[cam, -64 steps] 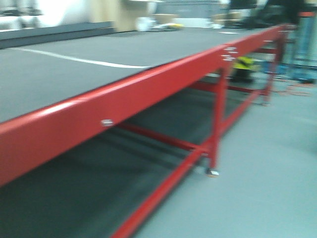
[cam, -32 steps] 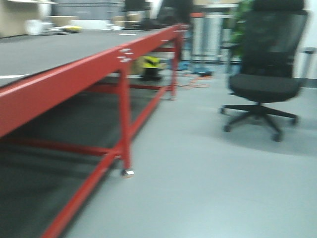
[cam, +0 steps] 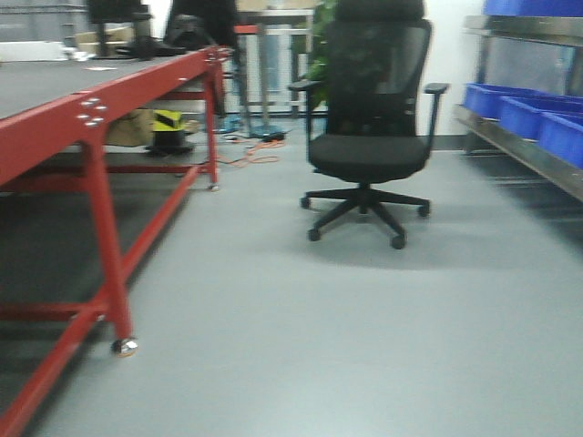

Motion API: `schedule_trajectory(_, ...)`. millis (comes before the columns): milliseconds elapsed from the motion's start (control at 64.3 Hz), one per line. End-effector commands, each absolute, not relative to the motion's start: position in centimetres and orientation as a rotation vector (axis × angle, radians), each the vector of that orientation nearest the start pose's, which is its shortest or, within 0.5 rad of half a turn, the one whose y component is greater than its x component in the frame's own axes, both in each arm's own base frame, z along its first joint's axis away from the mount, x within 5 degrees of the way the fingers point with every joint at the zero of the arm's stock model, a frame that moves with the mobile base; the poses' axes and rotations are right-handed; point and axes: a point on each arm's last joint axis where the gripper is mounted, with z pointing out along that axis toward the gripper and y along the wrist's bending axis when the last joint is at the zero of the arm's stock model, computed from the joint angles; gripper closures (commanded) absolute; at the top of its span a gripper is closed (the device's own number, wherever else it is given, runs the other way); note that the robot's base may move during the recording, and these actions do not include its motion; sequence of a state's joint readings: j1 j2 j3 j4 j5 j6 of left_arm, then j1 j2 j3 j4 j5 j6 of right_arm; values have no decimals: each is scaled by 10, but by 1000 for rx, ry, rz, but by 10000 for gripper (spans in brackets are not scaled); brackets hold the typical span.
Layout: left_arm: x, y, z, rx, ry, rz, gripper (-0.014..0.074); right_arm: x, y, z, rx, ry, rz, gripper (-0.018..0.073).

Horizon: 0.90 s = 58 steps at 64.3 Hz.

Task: Grab PVC pipe and place in blue bin
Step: 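Hold the piece in both grippers while the base backs away from the table, then hold the piece while the base drives to the blue bin shelf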

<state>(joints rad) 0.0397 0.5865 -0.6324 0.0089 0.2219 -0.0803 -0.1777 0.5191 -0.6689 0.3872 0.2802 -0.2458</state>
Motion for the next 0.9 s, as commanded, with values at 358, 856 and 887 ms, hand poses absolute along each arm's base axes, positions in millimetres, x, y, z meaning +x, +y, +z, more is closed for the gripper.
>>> schedule_trajectory(358,121,5,362,-101,1622,-32,707,101,-9,380,158,1549,31,711)
schedule_trajectory(856,121,5,362,-101,1622,-32,707,101,-9,380,158,1549,31,711)
schedule_trajectory(887,121,5,362,-101,1622,-32,707,101,-9,380,158,1549,31,711)
